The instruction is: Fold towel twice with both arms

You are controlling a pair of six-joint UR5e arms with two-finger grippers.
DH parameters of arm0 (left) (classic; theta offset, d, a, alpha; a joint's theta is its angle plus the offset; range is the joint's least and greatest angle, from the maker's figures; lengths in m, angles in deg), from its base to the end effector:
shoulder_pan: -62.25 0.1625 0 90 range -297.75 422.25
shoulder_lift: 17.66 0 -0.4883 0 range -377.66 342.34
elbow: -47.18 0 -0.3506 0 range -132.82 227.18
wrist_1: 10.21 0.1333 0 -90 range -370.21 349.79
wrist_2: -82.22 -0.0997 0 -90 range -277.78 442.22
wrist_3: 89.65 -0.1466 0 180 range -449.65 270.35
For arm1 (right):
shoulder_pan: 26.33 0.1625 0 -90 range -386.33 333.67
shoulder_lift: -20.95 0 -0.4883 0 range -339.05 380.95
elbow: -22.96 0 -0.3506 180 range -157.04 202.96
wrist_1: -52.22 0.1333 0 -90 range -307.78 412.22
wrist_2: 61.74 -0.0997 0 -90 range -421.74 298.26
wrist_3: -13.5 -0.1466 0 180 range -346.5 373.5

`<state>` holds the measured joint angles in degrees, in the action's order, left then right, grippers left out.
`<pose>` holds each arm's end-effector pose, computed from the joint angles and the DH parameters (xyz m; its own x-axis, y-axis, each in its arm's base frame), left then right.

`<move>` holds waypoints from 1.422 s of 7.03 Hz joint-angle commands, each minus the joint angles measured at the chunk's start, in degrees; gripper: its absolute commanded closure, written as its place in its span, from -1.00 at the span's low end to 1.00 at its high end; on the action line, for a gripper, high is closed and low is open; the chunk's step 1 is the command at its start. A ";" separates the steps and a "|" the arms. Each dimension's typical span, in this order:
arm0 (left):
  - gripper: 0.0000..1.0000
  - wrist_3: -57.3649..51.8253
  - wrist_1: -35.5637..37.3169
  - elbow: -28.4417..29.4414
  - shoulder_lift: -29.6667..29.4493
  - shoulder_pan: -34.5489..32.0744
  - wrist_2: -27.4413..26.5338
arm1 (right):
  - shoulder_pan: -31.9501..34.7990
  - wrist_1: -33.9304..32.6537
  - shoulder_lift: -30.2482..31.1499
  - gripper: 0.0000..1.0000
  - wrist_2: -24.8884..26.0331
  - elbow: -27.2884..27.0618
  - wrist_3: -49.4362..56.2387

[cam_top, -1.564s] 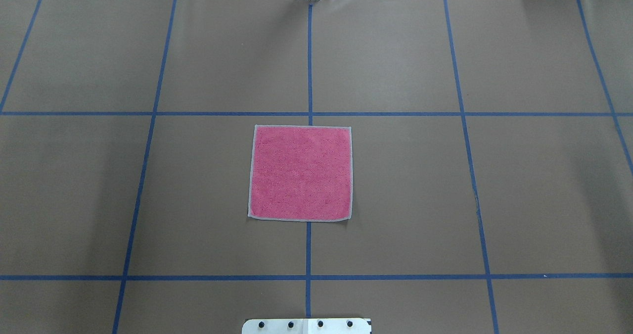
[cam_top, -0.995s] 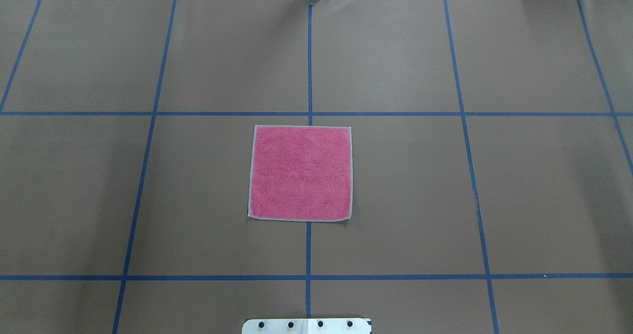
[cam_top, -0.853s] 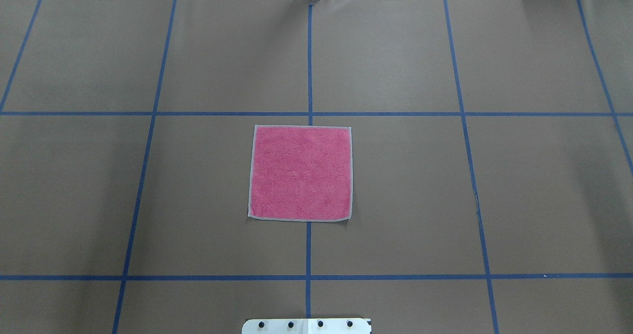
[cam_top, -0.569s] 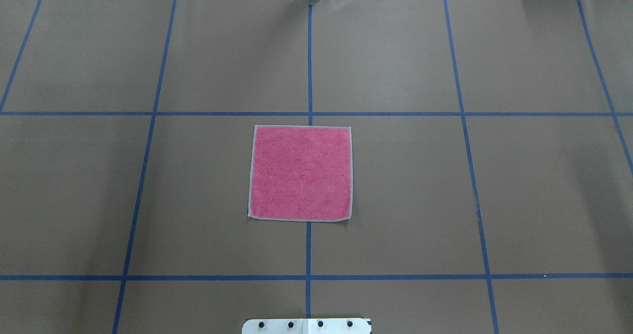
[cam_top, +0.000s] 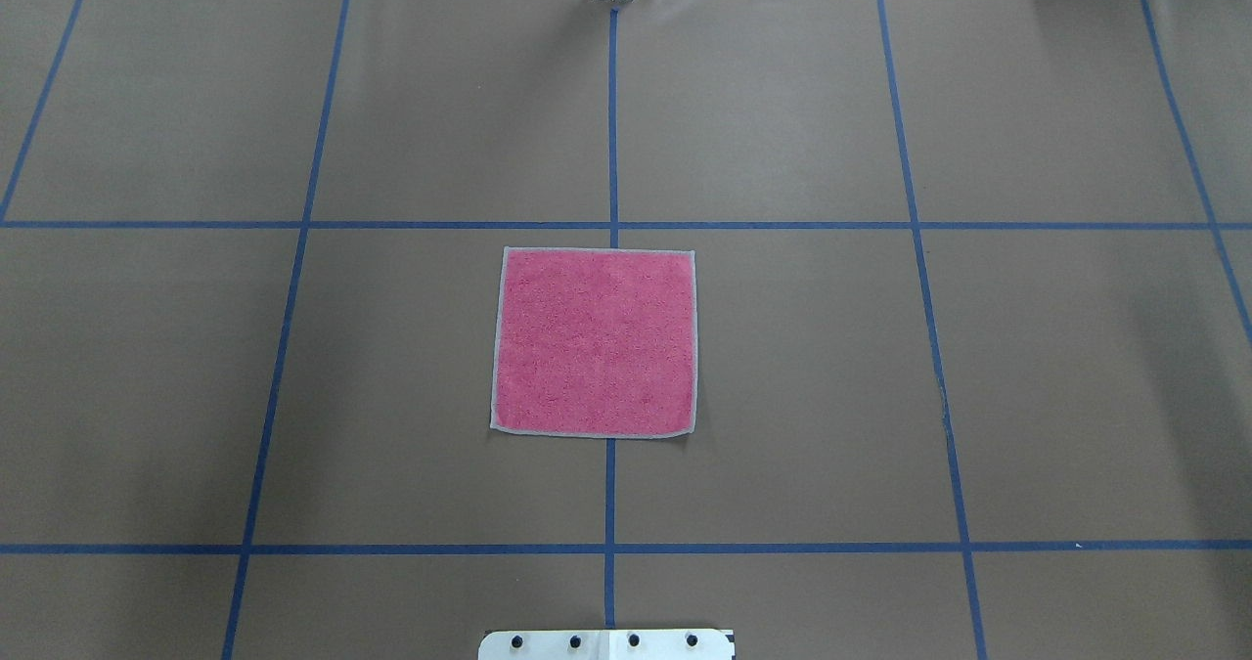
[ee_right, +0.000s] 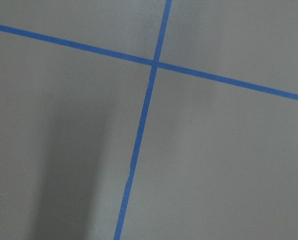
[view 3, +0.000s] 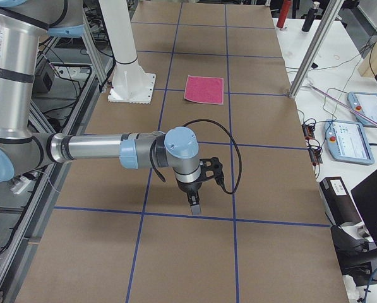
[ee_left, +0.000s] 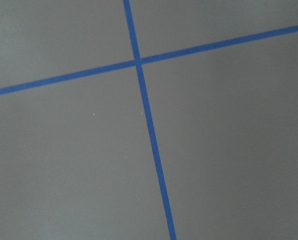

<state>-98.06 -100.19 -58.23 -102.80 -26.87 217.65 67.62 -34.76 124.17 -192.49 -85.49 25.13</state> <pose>-0.0224 -0.4205 0.6678 0.6900 0.2832 -0.6661 -0.1173 0.9519 0.2832 0.0618 -0.3486 0.7015 0.7603 -0.2394 0.6038 0.0869 0.9587 0.2708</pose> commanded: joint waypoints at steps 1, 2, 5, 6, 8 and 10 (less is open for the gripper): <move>-1.00 1.54 -3.62 1.35 -7.66 0.17 -0.08 | 0.00 4.62 -1.08 -1.00 -0.65 0.61 -5.86; -1.00 3.29 -3.37 1.52 -11.16 2.52 0.01 | -0.18 7.67 -1.44 -1.00 -1.69 0.87 -12.52; -1.00 15.75 -11.76 -0.32 -11.46 9.72 0.01 | -3.49 17.27 -1.35 -1.00 -6.97 2.37 -17.58; -1.00 23.45 -16.41 -0.50 -11.80 13.67 0.27 | -5.78 19.28 -1.44 -1.00 -7.15 2.02 -22.39; -1.00 40.66 -24.51 -0.50 -13.03 24.57 -1.65 | -13.32 26.83 -1.70 -1.00 -5.76 0.54 -43.58; -1.00 58.86 -28.14 -3.21 -13.83 33.34 -9.52 | -21.23 31.43 -1.88 -1.00 -2.69 -3.14 -60.67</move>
<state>-50.15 -126.07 -59.84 -116.19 0.43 213.02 51.64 -5.88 122.46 -197.02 -86.10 -24.22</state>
